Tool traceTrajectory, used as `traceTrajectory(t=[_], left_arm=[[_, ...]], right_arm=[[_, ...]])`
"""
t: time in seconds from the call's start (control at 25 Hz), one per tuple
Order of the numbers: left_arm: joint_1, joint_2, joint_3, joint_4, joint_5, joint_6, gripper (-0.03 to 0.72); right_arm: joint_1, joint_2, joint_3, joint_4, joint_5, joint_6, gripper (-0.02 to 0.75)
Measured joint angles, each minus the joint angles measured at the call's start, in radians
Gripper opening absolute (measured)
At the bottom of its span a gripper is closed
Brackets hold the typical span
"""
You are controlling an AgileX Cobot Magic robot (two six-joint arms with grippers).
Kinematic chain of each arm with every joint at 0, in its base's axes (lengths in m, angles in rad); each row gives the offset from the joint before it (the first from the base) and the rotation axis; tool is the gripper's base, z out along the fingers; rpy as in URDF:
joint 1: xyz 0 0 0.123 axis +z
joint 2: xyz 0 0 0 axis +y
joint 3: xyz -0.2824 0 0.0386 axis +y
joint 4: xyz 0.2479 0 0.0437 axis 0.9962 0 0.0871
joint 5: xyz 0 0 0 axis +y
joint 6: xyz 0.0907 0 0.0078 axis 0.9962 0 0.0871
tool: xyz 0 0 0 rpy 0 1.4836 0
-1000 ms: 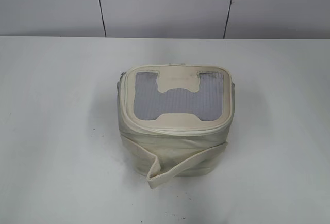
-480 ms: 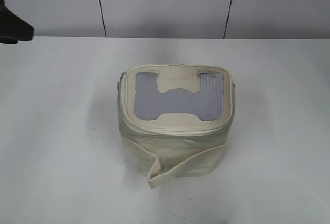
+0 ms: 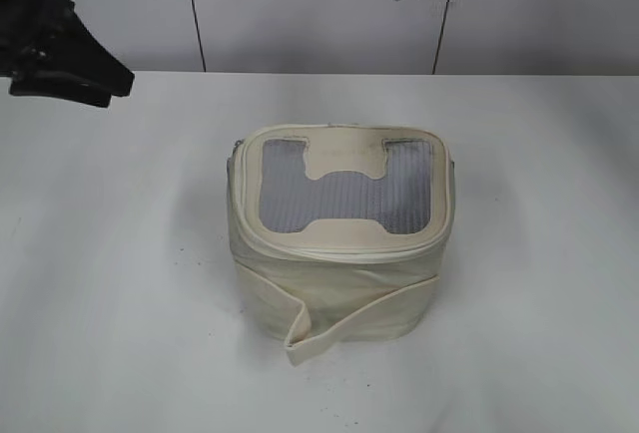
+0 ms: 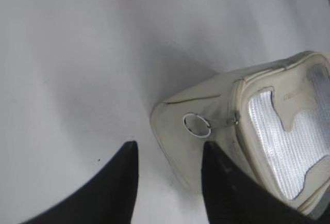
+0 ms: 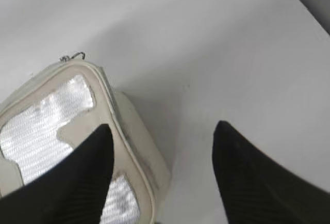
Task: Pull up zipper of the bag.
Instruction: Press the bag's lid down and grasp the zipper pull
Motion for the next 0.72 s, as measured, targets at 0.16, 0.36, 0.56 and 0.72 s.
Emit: traceTrajectory(t=[0.16,0.36,0.56,0.72], left_arm=[[-0.003,0.062,-0.001,-0.015,0.044,0.041,0.32],[-0.054,0.087,-0.002,-0.014,0.087,0.162,0.32],[-0.137,0.088,-0.007,0.035,0.067,0.283,0.32],[-0.182,0.088,-0.007,0.09,0.013,0.308,0.32]], right_arm=[[0.082,0.125,-0.13,0.003,0.014,-0.001,0.452],[0.186,0.22,-0.144,-0.027,0.018,-0.002,0.448],[0.219,0.282,-0.144,-0.04,0.022,-0.003,0.448],[0.218,0.316,-0.144,-0.048,0.022,-0.003,0.448]])
